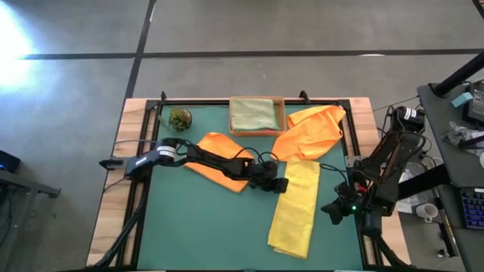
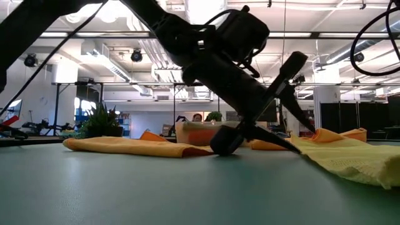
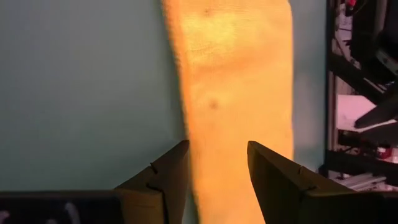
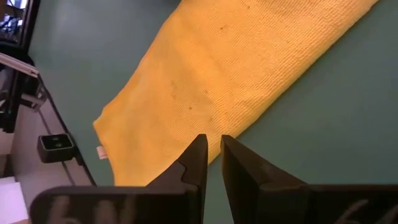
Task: Fold microfiber towels
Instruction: Fold the yellow microfiber towel
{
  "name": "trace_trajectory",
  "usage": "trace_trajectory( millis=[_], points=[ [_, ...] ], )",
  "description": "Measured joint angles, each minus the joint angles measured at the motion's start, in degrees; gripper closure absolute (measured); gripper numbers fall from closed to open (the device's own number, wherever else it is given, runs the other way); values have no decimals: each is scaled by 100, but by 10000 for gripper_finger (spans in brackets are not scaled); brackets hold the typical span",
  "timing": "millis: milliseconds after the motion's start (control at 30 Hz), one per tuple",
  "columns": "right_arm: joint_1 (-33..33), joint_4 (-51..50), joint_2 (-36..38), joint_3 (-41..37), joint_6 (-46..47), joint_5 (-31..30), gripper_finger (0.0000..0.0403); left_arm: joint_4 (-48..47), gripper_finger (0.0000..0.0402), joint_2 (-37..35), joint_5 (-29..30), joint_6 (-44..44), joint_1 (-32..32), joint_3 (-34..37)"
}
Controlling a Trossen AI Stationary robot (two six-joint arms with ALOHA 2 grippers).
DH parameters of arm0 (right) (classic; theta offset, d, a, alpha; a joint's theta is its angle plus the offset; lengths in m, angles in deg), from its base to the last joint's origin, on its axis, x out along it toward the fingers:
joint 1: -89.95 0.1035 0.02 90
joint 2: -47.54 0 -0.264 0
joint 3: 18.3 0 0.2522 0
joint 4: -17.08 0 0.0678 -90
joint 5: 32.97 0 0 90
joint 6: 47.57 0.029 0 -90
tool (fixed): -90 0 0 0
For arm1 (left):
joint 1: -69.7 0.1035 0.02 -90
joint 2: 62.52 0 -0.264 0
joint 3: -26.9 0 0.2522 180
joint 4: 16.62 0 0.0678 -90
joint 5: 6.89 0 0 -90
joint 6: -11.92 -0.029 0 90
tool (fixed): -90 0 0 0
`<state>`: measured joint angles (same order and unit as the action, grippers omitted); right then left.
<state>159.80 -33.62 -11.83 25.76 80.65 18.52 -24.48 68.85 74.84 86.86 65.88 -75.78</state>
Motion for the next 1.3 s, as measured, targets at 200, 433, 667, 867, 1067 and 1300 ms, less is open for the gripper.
trace_trajectory(
  millis=[200, 433, 667, 867, 1067, 1300],
  points=[
    [0, 37, 107, 0, -54, 14, 364, -141, 256, 108, -26, 0, 5, -267],
    [0, -171, 455, 0, -98, 16, 364, -431, 256, 111, -53, -163, 11, -309],
    [2, -222, 949, 2, -606, 263, 364, -531, 256, 108, -57, -238, 7, -307],
    [-79, -318, 701, -215, -30, 302, 364, -534, 256, 108, -57, -223, 7, -322],
    [-90, -4, 697, -380, -22, 423, 364, -526, 256, 108, -55, -225, 7, -320],
    [-209, -4, 725, -395, -204, 247, 364, -501, 256, 108, -51, -225, 0, -320]
  ],
)
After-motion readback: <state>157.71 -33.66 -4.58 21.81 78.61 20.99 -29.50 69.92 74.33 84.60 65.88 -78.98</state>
